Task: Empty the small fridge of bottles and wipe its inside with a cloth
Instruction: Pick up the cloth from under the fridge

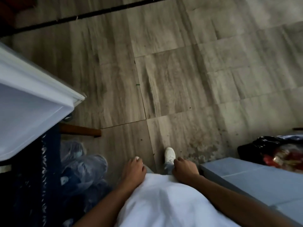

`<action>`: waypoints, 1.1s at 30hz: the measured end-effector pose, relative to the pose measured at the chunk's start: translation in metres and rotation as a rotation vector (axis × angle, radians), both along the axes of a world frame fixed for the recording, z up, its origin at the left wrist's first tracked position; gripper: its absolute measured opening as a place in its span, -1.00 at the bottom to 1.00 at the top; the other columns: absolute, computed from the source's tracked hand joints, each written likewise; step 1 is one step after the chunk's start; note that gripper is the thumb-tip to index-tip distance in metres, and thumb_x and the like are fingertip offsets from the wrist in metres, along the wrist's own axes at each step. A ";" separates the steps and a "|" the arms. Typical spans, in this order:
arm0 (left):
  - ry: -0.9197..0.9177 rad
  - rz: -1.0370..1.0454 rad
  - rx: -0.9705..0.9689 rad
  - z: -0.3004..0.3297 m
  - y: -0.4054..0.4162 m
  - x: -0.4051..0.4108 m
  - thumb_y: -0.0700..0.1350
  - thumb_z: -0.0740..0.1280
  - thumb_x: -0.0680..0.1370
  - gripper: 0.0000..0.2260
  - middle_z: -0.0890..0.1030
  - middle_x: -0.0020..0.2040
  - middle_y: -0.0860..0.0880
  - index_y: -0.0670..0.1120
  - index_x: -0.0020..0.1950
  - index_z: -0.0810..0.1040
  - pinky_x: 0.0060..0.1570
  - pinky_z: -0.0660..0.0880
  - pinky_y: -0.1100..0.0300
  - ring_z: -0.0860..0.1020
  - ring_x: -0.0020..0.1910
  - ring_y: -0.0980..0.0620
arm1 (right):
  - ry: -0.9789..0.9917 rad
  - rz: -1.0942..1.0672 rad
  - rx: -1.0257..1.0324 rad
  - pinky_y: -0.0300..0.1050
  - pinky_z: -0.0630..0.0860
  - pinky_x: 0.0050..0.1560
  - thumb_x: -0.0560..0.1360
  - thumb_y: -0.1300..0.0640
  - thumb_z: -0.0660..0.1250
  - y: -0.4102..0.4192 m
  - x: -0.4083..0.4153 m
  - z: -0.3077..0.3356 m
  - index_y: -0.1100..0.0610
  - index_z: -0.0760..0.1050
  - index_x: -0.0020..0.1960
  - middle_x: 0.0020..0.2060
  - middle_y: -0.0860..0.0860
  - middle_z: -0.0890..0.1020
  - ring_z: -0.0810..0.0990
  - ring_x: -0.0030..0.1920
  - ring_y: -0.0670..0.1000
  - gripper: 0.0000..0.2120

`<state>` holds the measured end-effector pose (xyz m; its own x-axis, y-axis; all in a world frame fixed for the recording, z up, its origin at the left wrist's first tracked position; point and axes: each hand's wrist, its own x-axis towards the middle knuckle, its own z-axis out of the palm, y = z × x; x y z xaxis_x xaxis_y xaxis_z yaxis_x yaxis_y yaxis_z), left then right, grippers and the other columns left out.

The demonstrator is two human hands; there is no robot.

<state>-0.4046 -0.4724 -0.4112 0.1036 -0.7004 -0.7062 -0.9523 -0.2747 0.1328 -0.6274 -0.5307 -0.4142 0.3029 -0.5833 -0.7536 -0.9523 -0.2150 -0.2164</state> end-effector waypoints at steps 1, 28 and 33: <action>-0.002 -0.003 -0.026 0.002 -0.014 -0.003 -0.01 0.14 0.64 -0.70 0.54 0.30 -0.12 -0.09 0.28 0.49 0.20 0.42 0.04 0.52 0.24 -0.11 | -0.010 -0.006 -0.014 0.03 0.52 0.00 0.55 -0.02 0.18 -0.008 -0.003 -0.001 0.09 0.51 0.17 0.17 0.12 0.58 0.61 0.15 0.23 -0.70; 0.098 0.022 -0.010 -0.028 -0.387 0.115 0.04 0.14 0.62 -0.68 0.60 0.21 -0.12 -0.09 0.21 0.55 0.06 0.46 0.06 0.56 0.18 -0.11 | -0.006 0.231 -0.151 0.04 0.41 0.23 0.57 0.01 0.20 -0.418 0.145 -0.010 0.09 0.50 0.31 0.29 0.12 0.55 0.50 0.29 0.18 -0.64; 0.080 0.128 -0.022 -0.030 -0.456 0.148 0.01 0.17 0.60 -0.72 0.59 0.16 -0.12 -0.11 0.17 0.54 0.06 0.46 0.04 0.55 0.17 -0.12 | -0.026 0.320 -0.157 0.05 0.44 0.19 0.57 0.00 0.19 -0.519 0.190 -0.012 0.09 0.54 0.25 0.22 0.12 0.57 0.53 0.24 0.17 -0.67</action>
<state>-0.2564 -0.9287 -0.4408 0.1370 -0.7003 -0.7006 -0.8959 -0.3893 0.2140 -0.4375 -1.0500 -0.4261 0.5069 -0.5639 -0.6520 -0.8261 -0.5339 -0.1805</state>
